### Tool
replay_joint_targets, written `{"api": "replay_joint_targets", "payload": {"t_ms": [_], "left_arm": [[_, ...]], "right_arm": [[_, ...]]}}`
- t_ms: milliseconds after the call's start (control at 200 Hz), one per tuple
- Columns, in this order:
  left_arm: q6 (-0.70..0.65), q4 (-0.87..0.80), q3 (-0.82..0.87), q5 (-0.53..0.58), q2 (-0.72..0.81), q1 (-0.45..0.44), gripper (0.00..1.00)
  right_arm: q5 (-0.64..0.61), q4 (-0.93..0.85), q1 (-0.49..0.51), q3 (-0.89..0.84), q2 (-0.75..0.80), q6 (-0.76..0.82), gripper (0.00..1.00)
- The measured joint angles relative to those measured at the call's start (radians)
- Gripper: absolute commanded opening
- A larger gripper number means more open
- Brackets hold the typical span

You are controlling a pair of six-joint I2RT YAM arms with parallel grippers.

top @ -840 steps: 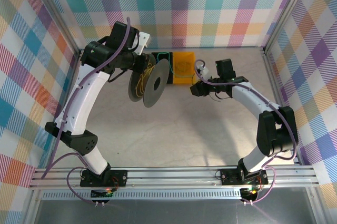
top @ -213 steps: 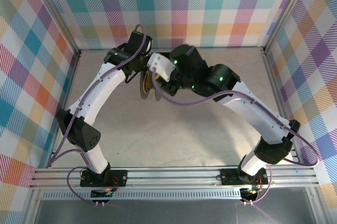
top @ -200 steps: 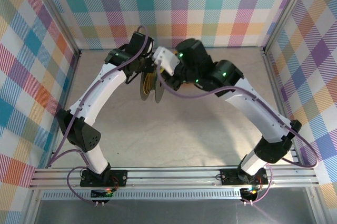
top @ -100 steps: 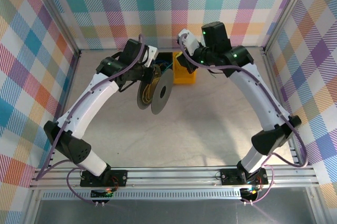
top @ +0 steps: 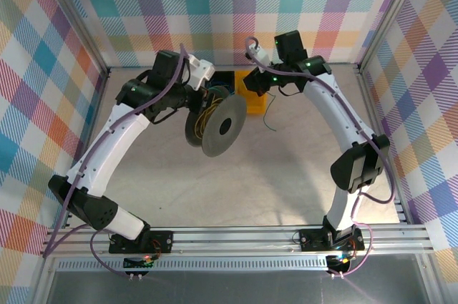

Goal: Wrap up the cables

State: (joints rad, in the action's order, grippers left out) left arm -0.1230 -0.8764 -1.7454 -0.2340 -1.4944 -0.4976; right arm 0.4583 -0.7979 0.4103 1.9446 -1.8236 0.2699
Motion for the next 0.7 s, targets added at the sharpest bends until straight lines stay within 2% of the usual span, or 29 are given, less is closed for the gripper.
{"api": "replay_joint_targets", "payload": {"t_ms": [225,275,425,535,595,700], "left_arm": [[0.037,0.038,-0.014,0.002,-0.006,0.047,0.0],[0.041,0.037,-0.025,0.01,-0.013,0.047,0.0],[0.056,0.029,-0.035,0.036,-0.049,0.047,0.0],[0.071,0.021,-0.035,0.063,-0.067,0.047,0.0],[0.082,0.021,-0.035,0.072,-0.071,0.047,0.0],[0.093,0.021,-0.043,0.076,-0.071,0.047,0.0]], "right_arm": [[0.016,0.079,-0.016,-0.142,0.0,-0.021,0.0],[0.029,0.106,-0.015,-0.185,0.0,-0.027,0.06],[0.035,0.171,-0.018,-0.244,0.0,-0.049,0.07],[0.031,0.214,-0.025,-0.262,0.006,-0.056,0.17],[0.026,0.232,-0.028,-0.285,0.016,-0.064,0.26],[0.021,0.251,-0.035,-0.326,0.035,-0.069,0.32]]}}
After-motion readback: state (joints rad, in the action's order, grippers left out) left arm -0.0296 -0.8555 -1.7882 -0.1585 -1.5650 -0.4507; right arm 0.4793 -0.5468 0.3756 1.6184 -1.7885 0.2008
